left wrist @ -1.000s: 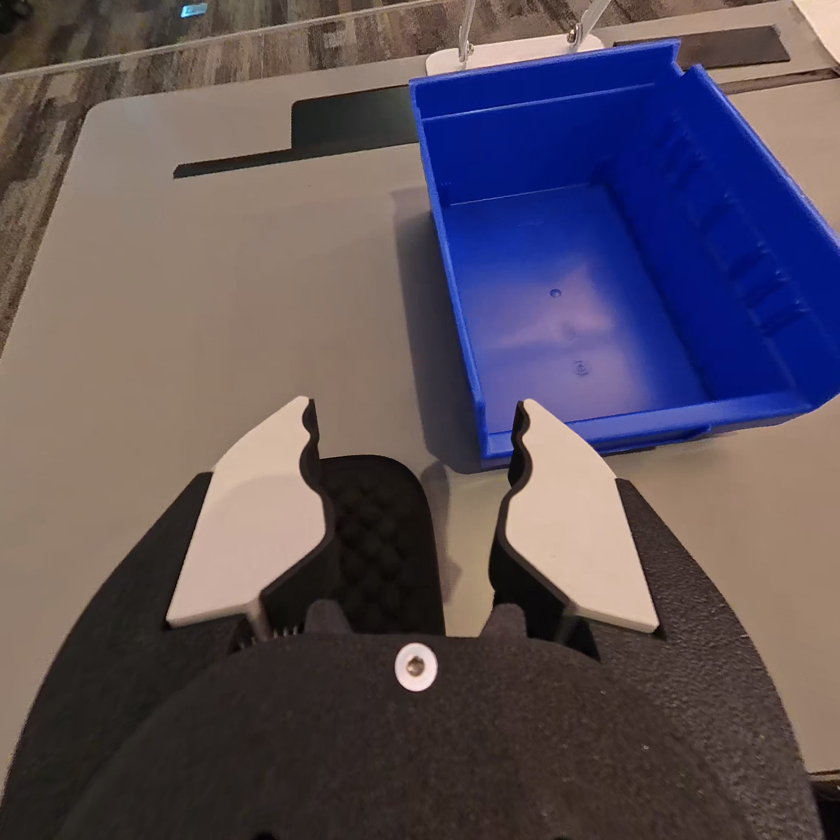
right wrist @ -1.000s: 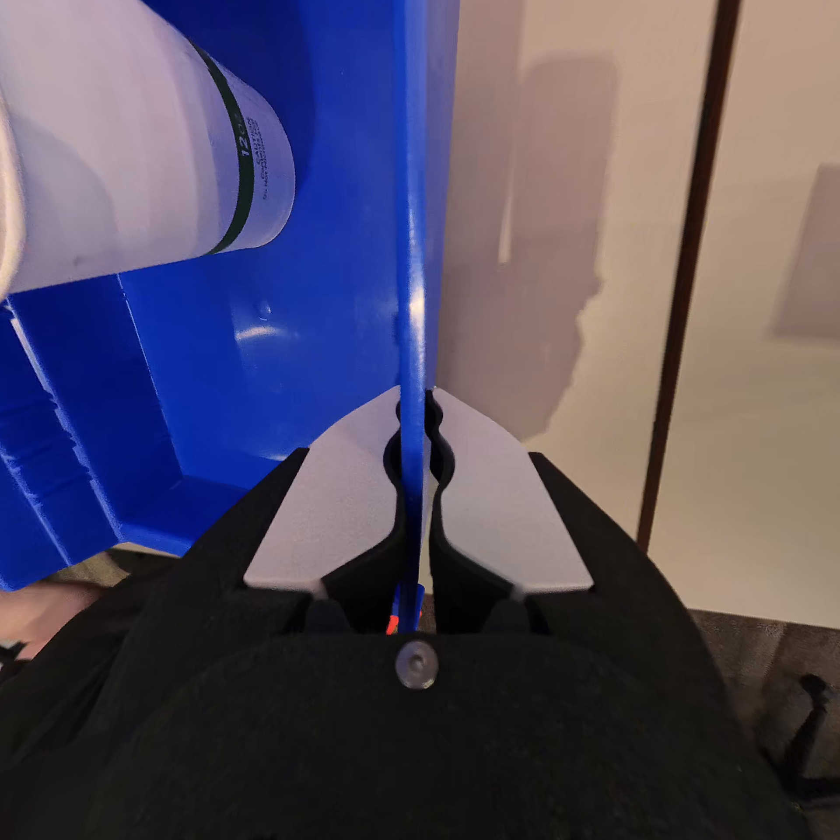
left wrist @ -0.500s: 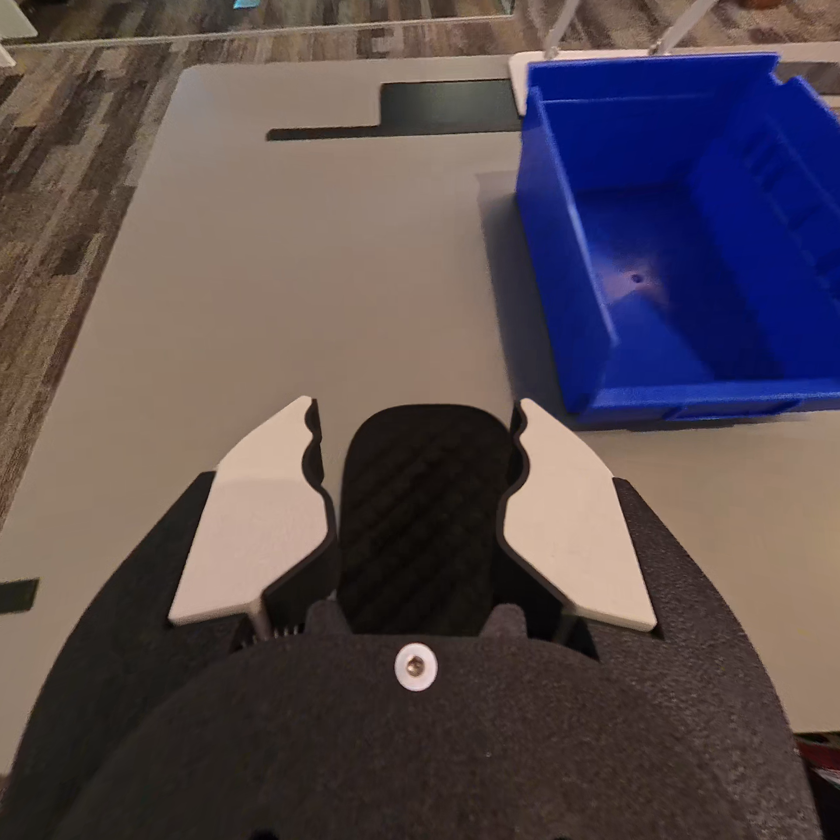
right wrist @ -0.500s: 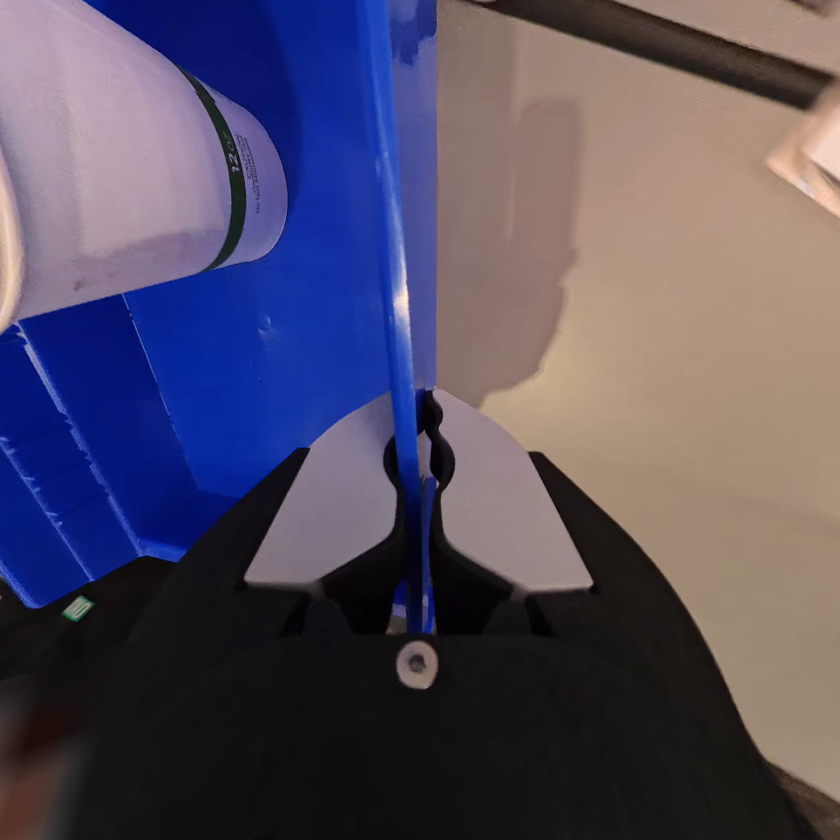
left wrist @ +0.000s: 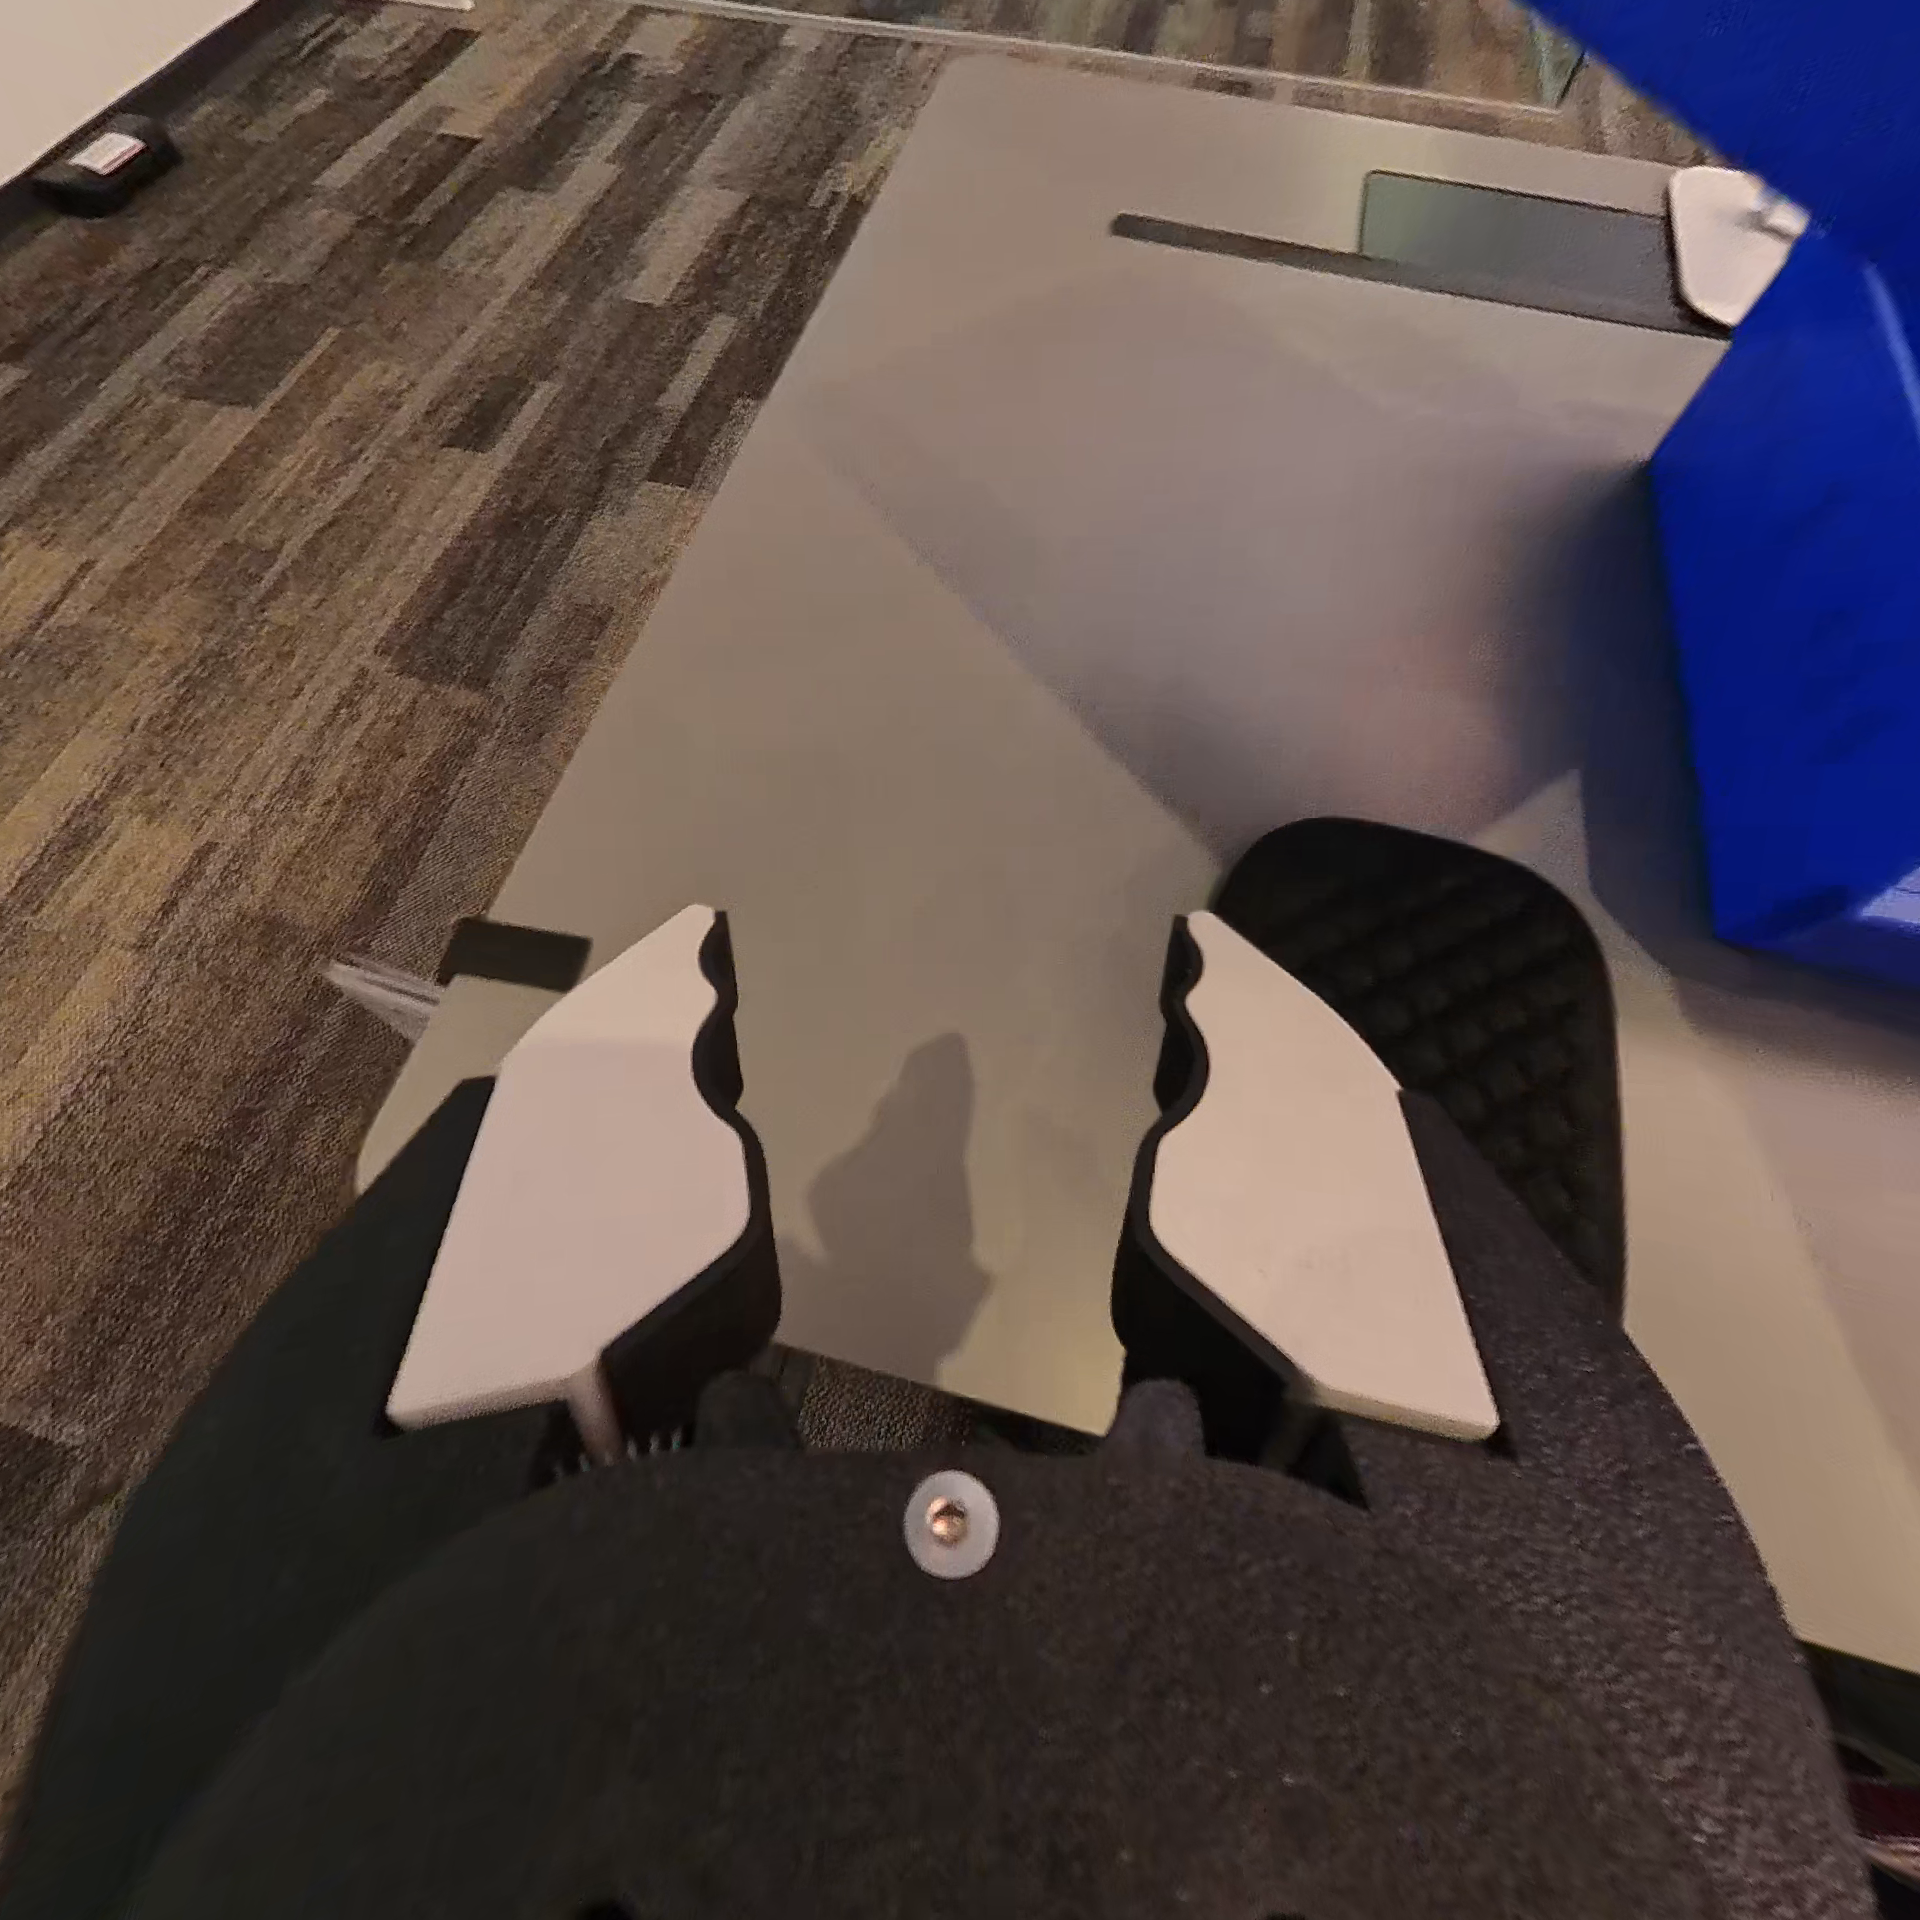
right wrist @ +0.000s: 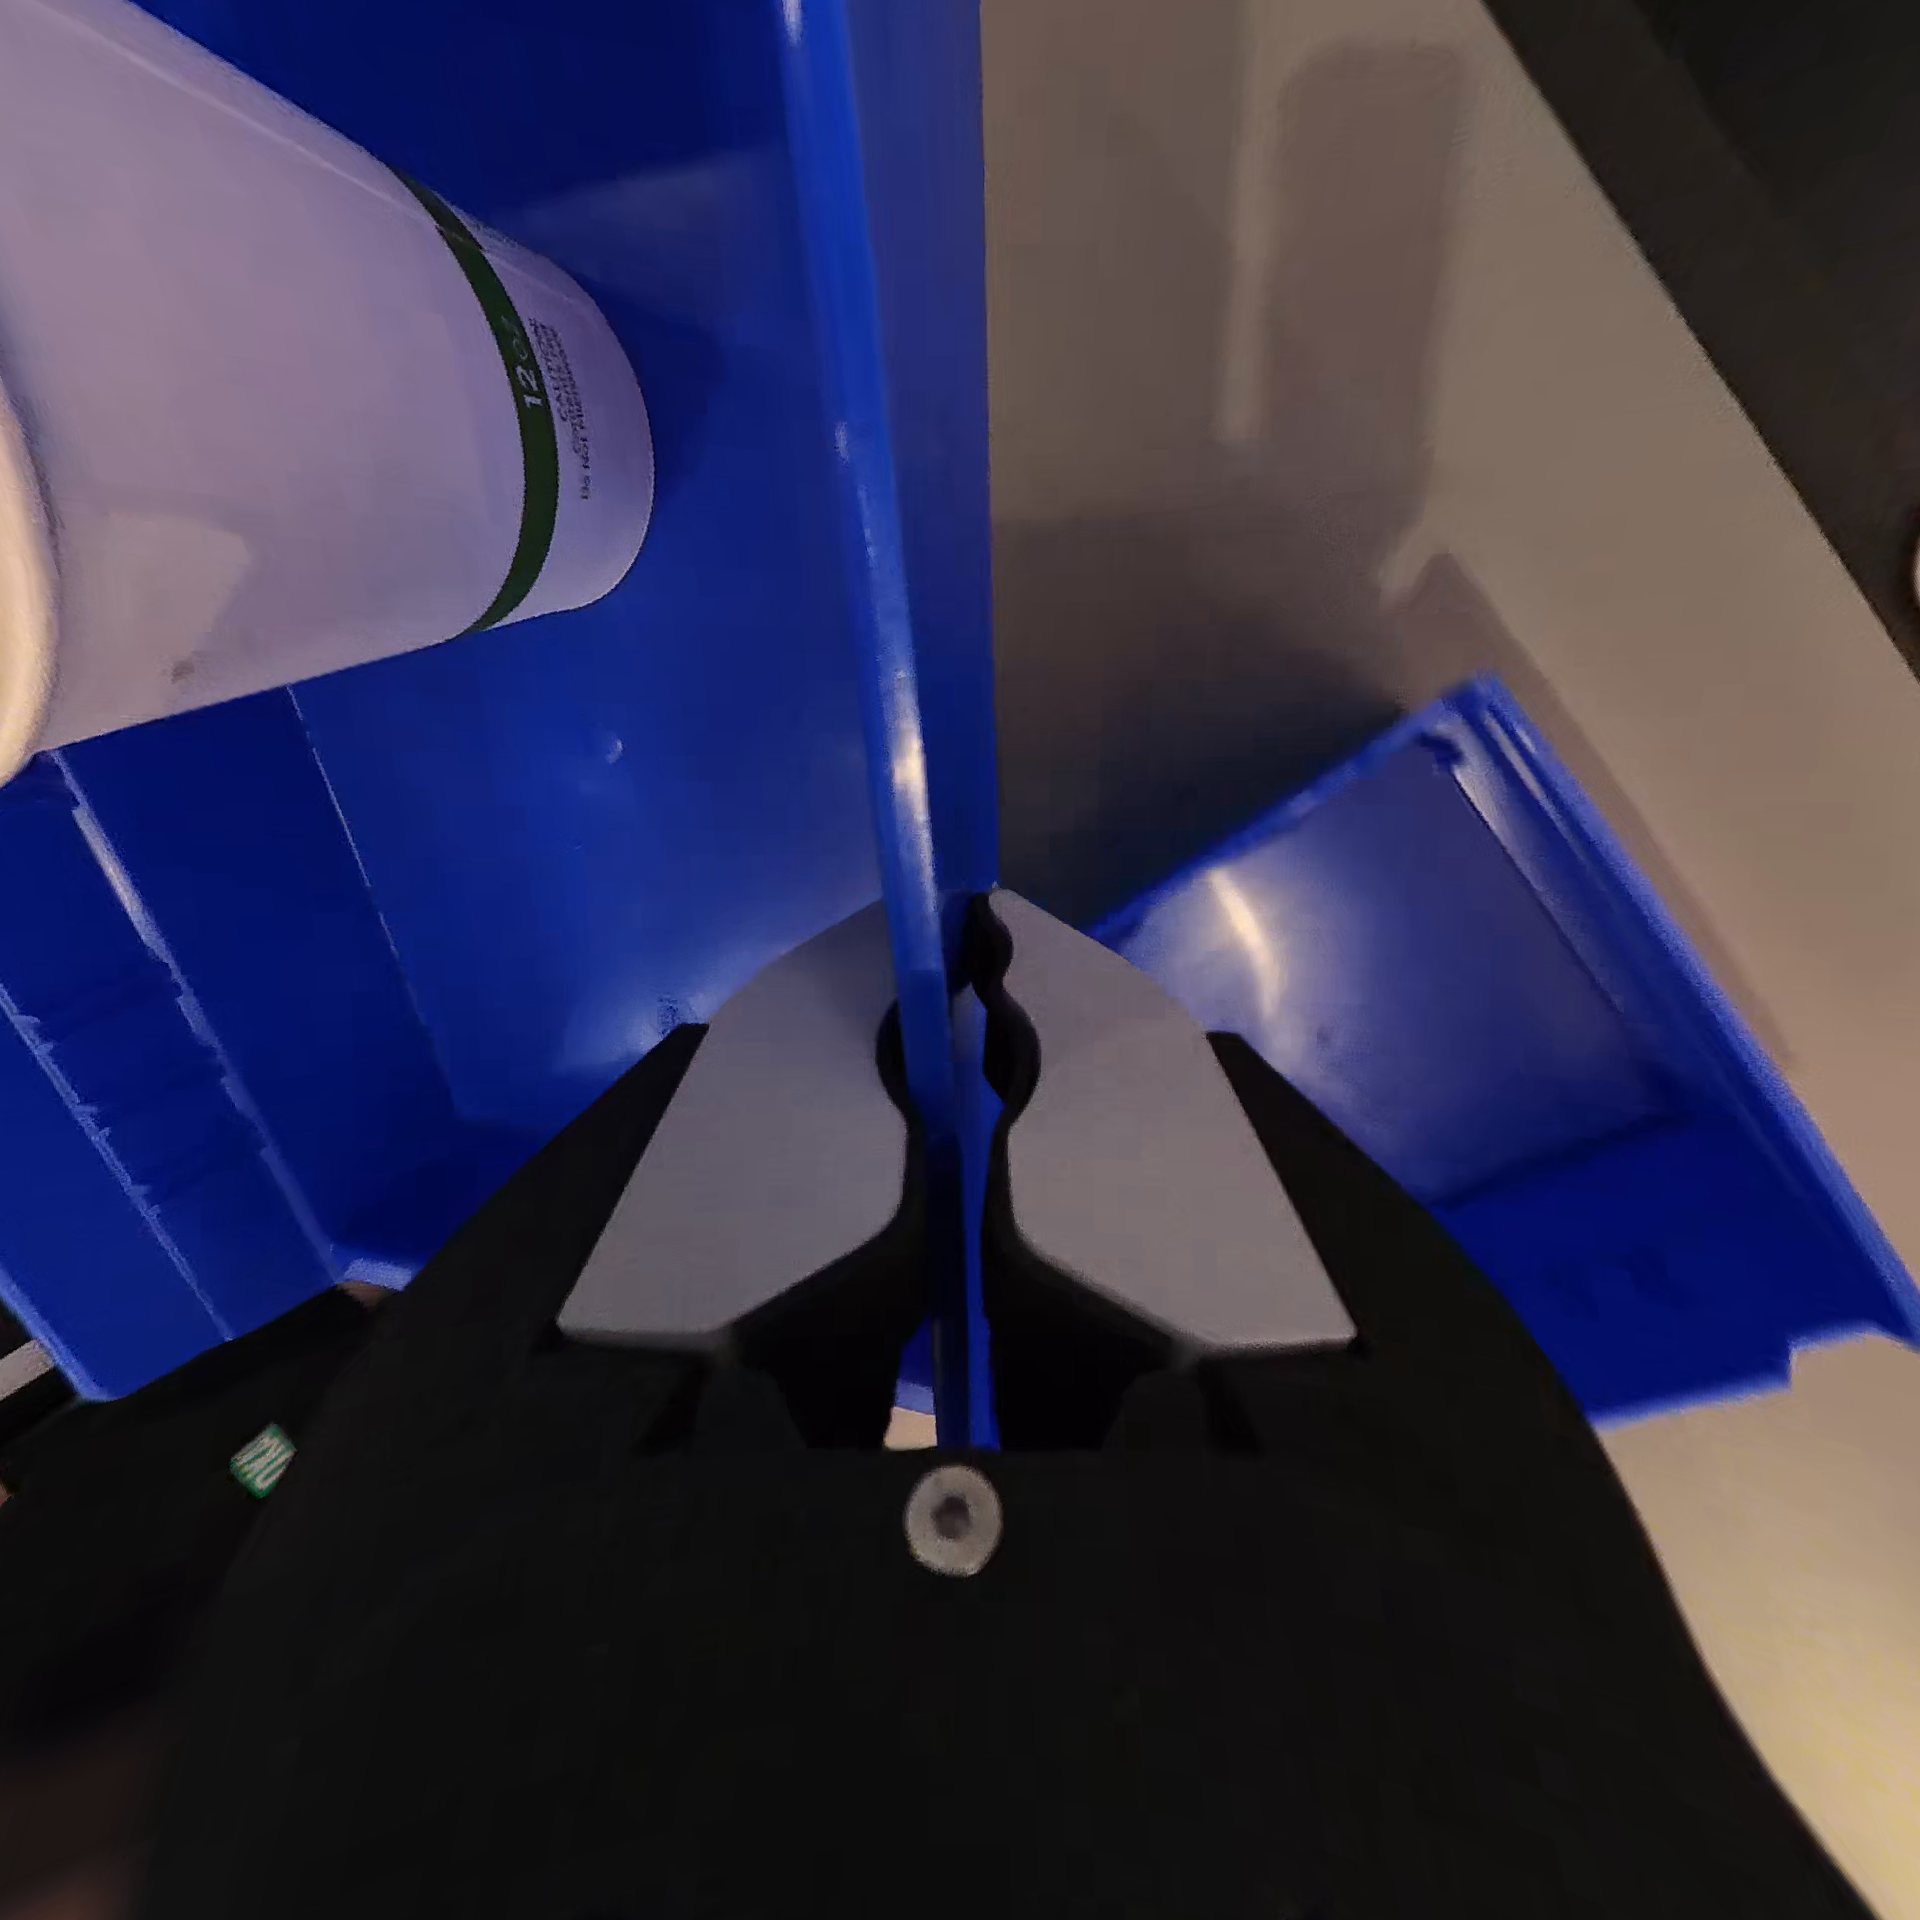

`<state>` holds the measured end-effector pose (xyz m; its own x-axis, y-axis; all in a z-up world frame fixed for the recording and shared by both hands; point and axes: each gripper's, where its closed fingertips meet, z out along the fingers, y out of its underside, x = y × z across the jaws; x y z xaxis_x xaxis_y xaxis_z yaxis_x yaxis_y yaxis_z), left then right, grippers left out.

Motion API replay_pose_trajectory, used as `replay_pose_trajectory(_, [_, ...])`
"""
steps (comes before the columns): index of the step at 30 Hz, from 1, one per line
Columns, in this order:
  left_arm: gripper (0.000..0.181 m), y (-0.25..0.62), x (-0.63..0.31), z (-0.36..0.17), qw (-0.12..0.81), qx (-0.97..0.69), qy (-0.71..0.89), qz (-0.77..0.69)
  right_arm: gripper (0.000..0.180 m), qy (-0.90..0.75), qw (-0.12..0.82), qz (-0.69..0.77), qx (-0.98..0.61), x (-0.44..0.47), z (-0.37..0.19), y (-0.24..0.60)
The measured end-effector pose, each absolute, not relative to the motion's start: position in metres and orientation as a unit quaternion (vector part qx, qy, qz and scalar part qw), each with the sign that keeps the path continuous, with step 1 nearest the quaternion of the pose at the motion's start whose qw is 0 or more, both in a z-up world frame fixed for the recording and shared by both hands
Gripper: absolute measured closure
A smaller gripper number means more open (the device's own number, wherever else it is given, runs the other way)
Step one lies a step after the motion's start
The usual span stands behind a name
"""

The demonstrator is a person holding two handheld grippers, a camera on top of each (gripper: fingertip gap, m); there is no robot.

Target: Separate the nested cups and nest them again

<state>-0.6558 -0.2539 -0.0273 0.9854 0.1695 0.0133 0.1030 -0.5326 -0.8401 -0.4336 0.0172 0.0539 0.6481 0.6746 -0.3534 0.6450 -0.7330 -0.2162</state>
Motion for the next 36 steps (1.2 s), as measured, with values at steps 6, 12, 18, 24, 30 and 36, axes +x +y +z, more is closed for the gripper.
replay_pose_trajectory(6, [0.102, -0.272, -0.687, -0.045, 0.459, -0.880, -0.113, 0.040, 0.176, -0.373, 0.025, 0.194, -0.907, -0.505, 0.006, 0.032])
replay_pose_trajectory(12, [0.102, -0.280, -0.704, -0.058, 0.449, -0.884, -0.127, 0.042, 0.175, -0.340, 0.015, 0.191, -0.921, -0.537, -0.062, 0.043])
replay_pose_trajectory(18, [0.102, -0.274, -0.706, -0.066, 0.446, -0.886, -0.125, 0.033, 0.175, -0.312, 0.005, 0.166, -0.935, -0.540, -0.110, 0.046])
replay_pose_trajectory(24, [0.100, -0.244, -0.685, -0.053, 0.486, -0.866, -0.115, -0.003, 0.171, -0.327, 0.009, 0.152, -0.933, -0.539, -0.113, 0.041])
replay_pose_trajectory(30, [0.100, -0.172, -0.645, -0.042, 0.522, -0.850, -0.072, 0.008, 0.157, -0.345, 0.099, 0.181, -0.916, -0.537, -0.075, 0.049])
replay_pose_trajectory(36, [0.104, -0.114, -0.649, -0.076, 0.464, -0.881, -0.078, 0.055, 0.142, -0.398, 0.224, 0.160, -0.875, -0.509, -0.005, 0.042])
